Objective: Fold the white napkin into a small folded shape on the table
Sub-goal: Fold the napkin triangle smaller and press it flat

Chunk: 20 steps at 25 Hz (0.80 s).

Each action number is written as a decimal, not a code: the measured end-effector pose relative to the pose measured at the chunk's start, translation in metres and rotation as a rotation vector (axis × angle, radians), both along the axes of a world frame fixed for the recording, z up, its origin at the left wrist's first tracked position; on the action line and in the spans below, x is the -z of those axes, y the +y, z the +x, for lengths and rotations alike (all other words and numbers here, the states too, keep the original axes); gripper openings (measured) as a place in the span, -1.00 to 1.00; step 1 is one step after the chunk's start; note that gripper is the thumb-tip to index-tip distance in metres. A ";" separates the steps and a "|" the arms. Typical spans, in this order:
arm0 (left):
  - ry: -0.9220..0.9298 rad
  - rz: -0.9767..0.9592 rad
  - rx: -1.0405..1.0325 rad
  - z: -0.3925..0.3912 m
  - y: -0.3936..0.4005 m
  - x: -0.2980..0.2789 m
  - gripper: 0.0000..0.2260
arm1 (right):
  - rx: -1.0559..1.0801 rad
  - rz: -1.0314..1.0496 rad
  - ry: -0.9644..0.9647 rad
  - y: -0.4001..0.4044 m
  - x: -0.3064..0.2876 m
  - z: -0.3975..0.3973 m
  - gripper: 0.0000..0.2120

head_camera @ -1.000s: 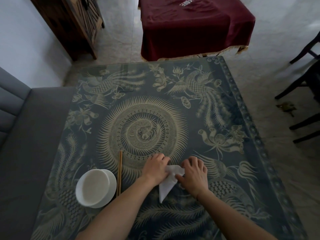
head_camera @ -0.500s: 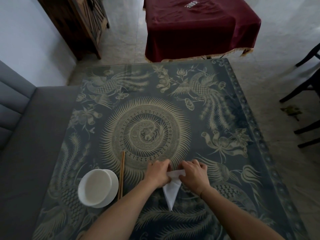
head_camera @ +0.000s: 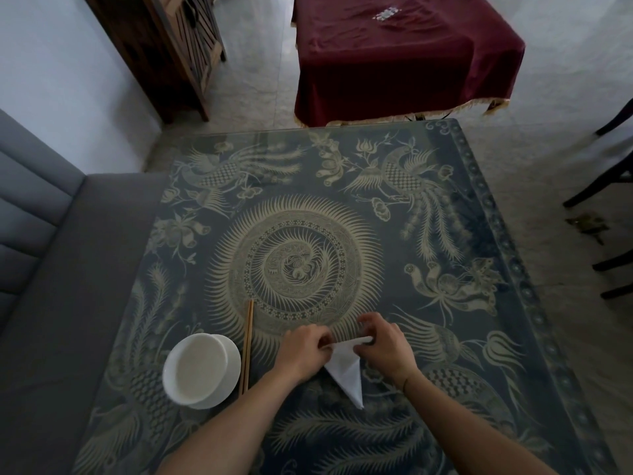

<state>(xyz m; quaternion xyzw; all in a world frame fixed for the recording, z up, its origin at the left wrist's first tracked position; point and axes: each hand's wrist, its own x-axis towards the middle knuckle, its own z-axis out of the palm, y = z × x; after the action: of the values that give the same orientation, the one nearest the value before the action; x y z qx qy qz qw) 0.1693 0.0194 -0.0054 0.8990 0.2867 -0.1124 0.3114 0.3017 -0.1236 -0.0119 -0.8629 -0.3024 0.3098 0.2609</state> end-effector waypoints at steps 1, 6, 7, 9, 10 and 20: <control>-0.017 -0.006 -0.016 -0.002 -0.001 0.000 -0.93 | 0.028 0.004 0.036 -0.002 0.002 -0.002 -0.60; -0.092 0.022 -0.041 -0.011 -0.005 0.002 -0.95 | -0.070 -0.016 -0.107 -0.008 0.008 -0.016 -0.88; -0.099 0.032 -0.036 -0.012 -0.005 0.001 -0.94 | -0.079 -0.003 -0.139 -0.009 0.009 -0.018 -0.92; -0.111 0.045 -0.020 -0.016 -0.004 0.001 -0.91 | -0.090 0.024 -0.197 -0.012 0.010 -0.022 -0.92; -0.119 0.047 -0.015 -0.018 -0.003 0.000 -0.90 | -0.097 0.035 -0.224 -0.012 0.011 -0.024 -0.88; -0.130 0.095 0.003 -0.029 -0.004 0.003 -0.89 | -0.245 0.073 -0.333 -0.021 0.007 -0.024 -0.78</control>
<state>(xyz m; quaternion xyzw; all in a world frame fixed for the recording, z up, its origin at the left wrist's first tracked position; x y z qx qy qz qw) 0.1399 0.0157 -0.0081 0.9186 0.2697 -0.0402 0.2861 0.2779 -0.1445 -0.0191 -0.8490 -0.4549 0.1813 0.1987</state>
